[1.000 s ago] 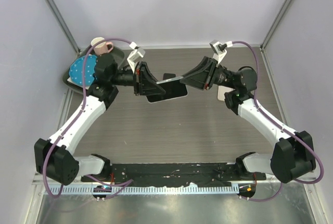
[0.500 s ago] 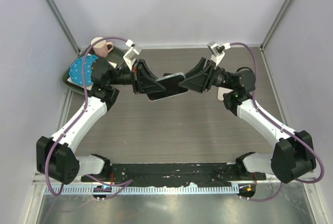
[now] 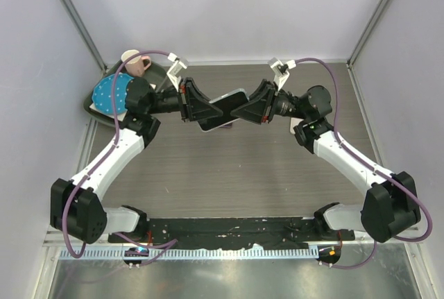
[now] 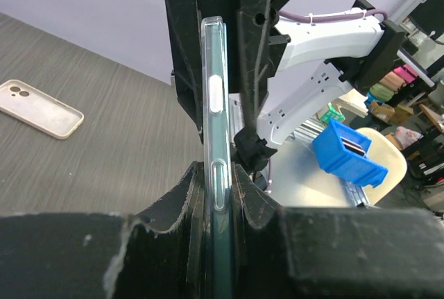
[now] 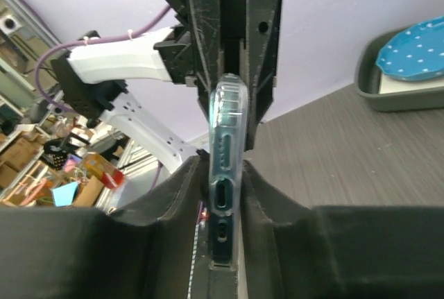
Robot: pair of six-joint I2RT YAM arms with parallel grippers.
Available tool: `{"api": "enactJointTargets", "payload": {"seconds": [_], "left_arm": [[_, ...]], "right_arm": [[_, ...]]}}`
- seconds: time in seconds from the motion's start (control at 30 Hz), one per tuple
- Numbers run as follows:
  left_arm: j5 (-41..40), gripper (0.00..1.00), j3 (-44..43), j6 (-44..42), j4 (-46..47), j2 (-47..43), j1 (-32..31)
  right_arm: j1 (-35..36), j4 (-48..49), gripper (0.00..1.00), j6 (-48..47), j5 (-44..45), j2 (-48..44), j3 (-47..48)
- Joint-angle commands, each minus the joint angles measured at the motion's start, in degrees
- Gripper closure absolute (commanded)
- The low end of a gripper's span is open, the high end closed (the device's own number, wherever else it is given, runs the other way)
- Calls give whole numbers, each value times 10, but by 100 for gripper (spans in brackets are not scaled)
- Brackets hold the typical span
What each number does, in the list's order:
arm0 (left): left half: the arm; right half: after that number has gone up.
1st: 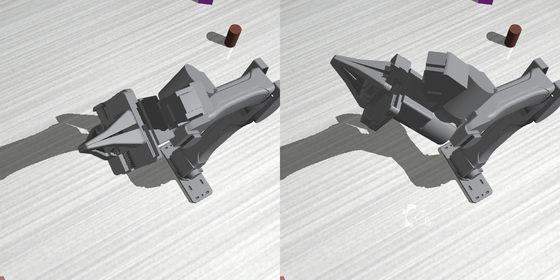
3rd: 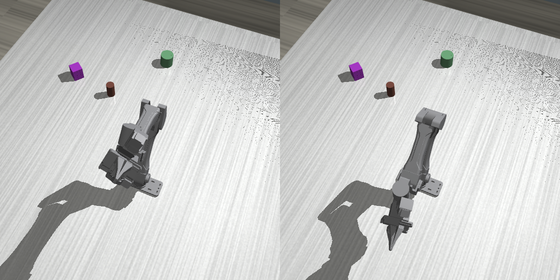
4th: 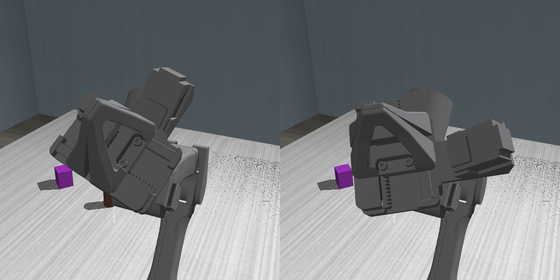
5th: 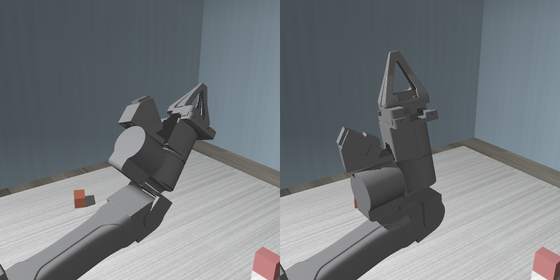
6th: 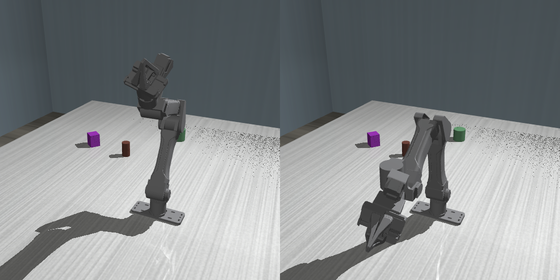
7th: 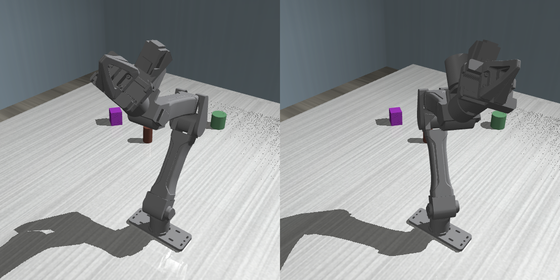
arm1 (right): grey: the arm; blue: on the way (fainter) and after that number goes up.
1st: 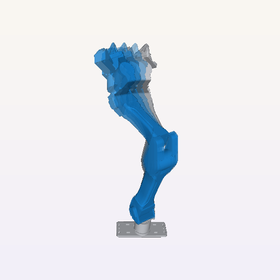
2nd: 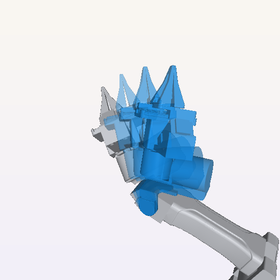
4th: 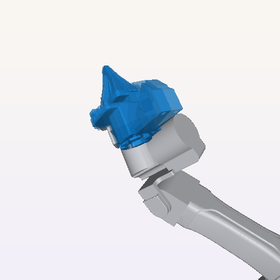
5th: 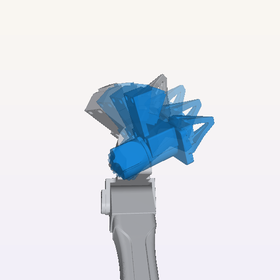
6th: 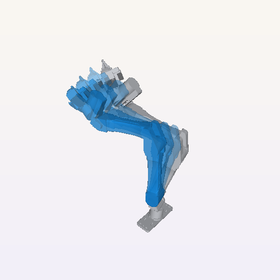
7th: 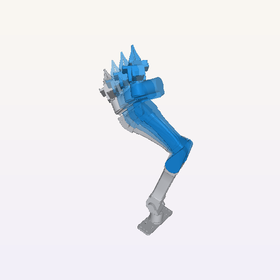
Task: Take the phone out of the phone case
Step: Remove the phone case from the phone.
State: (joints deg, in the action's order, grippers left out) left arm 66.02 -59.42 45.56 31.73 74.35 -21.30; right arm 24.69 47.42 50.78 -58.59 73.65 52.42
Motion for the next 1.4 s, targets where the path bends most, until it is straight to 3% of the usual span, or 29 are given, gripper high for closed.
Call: {"api": "enactJointTargets", "payload": {"seconds": [0.0,0.1,0.27,0.6,0.9,1.07,1.13,1.2,1.27,1.37], "left_arm": [[-22,100,-3,-5,23,-6,3],[-21,99,1,-1,25,-6,3],[4,66,4,2,33,-12,2],[68,55,16,-6,32,-15,-8],[46,60,-2,-7,31,-10,-10],[49,99,0,-12,32,-3,-18],[53,100,6,-18,32,-6,-17],[59,100,11,-21,33,-11,-17],[69,100,16,-20,45,-17,-18],[77,100,27,-7,70,-19,-17]], "right_arm": [[6,-33,82,-55,19,8,35],[7,-16,99,-42,17,14,43],[4,20,99,-10,10,6,52],[-17,30,99,1,13,-3,73],[-16,1,99,-25,15,-1,60],[-17,8,99,-19,18,-2,59],[-16,3,99,-21,11,-2,60],[-17,5,75,-17,-11,-3,65],[-17,2,42,-17,-33,-10,72],[-34,46,30,29,-46,-21,66]]}}
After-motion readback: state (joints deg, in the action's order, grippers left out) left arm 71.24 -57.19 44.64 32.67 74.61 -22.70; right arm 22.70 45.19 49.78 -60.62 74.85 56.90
